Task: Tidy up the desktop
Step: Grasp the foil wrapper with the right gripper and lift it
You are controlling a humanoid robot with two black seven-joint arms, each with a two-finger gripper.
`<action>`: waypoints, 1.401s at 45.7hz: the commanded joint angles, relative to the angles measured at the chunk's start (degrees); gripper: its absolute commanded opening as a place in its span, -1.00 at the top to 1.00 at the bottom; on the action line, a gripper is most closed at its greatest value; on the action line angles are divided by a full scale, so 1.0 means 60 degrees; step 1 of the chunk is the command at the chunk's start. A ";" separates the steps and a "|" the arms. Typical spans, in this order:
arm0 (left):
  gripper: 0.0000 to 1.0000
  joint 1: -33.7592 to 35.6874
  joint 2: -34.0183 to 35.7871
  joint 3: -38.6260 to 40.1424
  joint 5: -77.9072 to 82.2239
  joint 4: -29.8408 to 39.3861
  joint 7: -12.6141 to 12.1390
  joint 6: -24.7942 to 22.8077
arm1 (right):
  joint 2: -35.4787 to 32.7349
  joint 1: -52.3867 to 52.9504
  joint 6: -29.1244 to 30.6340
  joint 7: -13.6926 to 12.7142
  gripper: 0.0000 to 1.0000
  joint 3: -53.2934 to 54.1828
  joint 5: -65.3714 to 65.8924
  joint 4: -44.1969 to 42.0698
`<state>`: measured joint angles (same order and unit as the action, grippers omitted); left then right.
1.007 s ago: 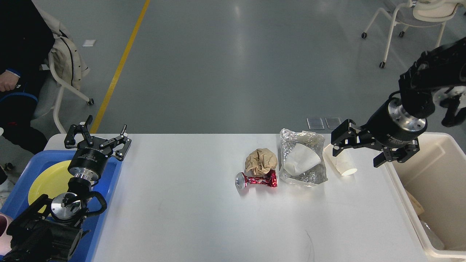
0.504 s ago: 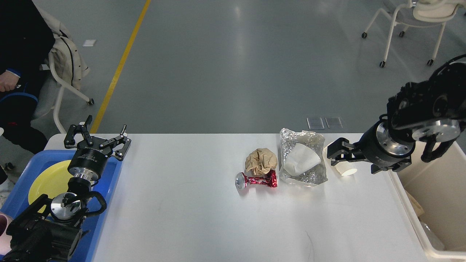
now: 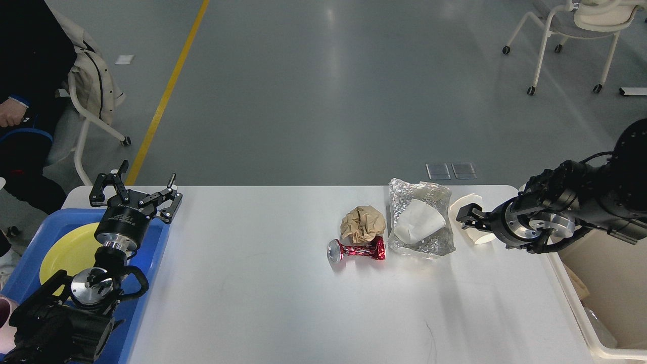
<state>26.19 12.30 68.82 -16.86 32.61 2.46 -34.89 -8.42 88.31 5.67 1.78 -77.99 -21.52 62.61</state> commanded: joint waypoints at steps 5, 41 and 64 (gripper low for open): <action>-0.93 0.0000 0.0016 0.0000 -0.0003 0.0000 0.0000 0.0000 | 0.0435 -0.1328 -0.0212 -0.0003 -1.00 0.0297 -0.1466 -0.1263; -0.93 0.0000 0.0001 0.0000 -0.0003 0.0000 0.0000 0.0000 | 0.1037 -0.2706 -0.0710 -0.0032 1.00 0.0986 -0.2464 -0.2334; -0.93 0.0000 0.0001 0.0000 -0.0003 0.0000 0.0000 0.0000 | 0.0949 -0.2472 -0.0681 -0.0047 1.00 0.0942 -0.2361 -0.2144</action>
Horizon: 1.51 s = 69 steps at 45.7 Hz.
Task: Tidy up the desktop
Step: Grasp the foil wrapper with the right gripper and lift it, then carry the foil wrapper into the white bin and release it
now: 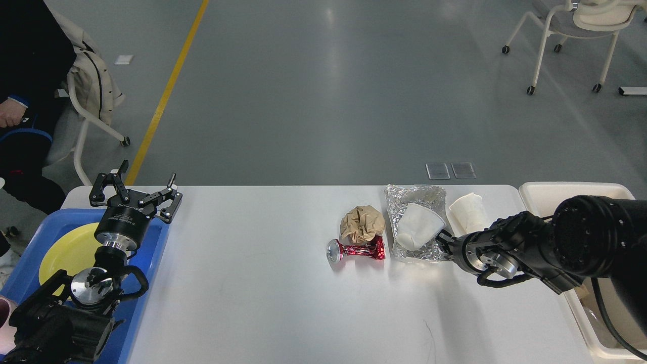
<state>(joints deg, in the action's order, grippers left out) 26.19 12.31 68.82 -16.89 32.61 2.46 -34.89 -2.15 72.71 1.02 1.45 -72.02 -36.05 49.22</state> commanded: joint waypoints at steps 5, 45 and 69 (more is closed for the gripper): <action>-0.93 0.0000 -0.0001 0.0000 0.0003 0.0000 0.0000 0.0000 | -0.0373 0.0507 0.0225 0.0021 1.00 -0.0170 0.0163 0.0379; -0.93 0.0000 -0.0001 0.0000 0.0003 0.0000 0.0000 0.0000 | -0.3070 0.9911 0.6011 0.0183 1.00 -0.0697 0.6696 0.6105; -0.93 0.0000 -0.0001 0.0000 0.0003 0.0000 0.0000 0.0000 | -0.3640 0.7748 0.4254 0.0065 1.00 -0.1825 0.6623 0.4588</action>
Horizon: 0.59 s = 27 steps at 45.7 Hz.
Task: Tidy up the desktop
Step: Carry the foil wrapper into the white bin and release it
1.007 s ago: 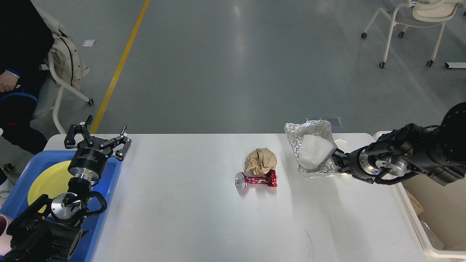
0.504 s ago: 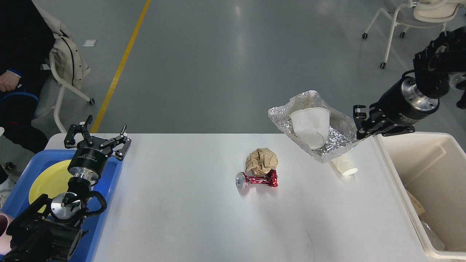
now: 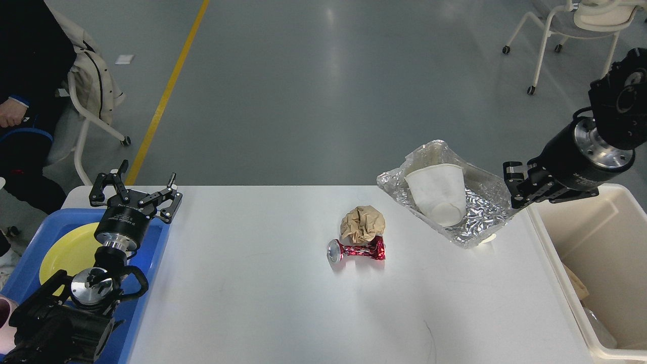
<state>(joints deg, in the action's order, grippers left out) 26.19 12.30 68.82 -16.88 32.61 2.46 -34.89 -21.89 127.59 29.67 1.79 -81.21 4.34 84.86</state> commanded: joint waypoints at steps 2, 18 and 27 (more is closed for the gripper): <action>-0.93 0.0000 0.0000 0.0000 0.0001 0.0000 0.0000 0.0000 | -0.0569 -0.2072 -0.0638 0.0009 1.00 -0.0294 -0.0152 -0.2011; -0.93 0.0000 0.0000 0.0000 0.0001 0.0000 0.0000 0.0000 | -0.1552 -0.6847 -0.2058 -0.0021 1.00 -0.0147 -0.2698 -0.6172; -0.93 0.0000 0.0000 0.0000 0.0001 0.0000 0.0000 0.0000 | -0.1552 -0.9851 -0.3846 -0.0079 1.00 -0.0132 -0.4750 -0.8617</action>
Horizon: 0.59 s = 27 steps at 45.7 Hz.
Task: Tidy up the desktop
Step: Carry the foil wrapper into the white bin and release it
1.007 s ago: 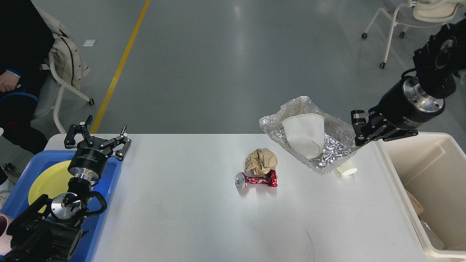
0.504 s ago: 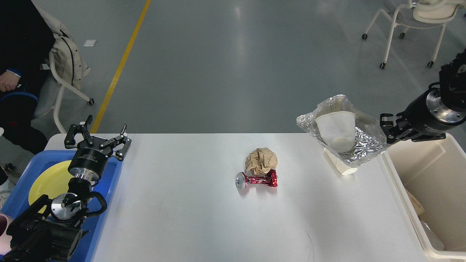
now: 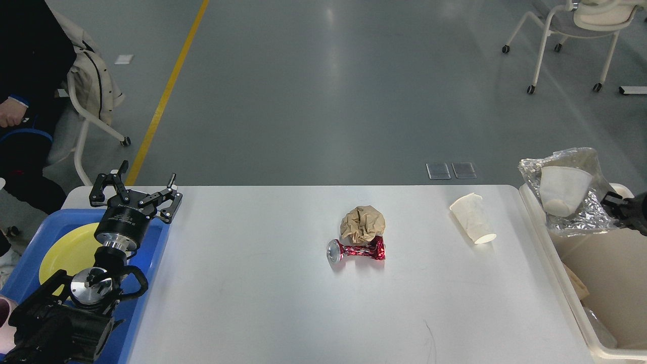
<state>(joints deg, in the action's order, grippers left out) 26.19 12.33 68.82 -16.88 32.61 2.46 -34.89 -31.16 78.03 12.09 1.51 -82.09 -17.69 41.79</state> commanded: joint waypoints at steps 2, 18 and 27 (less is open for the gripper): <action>-0.93 0.0000 -0.0004 0.0000 0.0001 0.0000 0.0000 0.0000 | -0.0006 -0.2221 -0.1106 -0.0046 1.00 0.0029 -0.1488 -0.1982; -0.93 0.0000 -0.0004 0.0000 0.0001 0.0000 0.0000 0.0000 | 0.0037 -0.6310 -0.1136 -0.0163 1.00 0.1463 -0.2384 -0.5851; -0.93 0.0000 0.0011 0.0000 0.0015 0.0000 0.0000 0.0000 | 0.0316 -0.6385 -0.1048 -0.0573 -1.00 0.1831 -0.2208 -0.5896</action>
<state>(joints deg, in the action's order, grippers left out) 26.19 12.34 68.82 -16.87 32.61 2.46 -34.89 -30.23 40.05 5.65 -0.27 -71.22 -31.39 6.58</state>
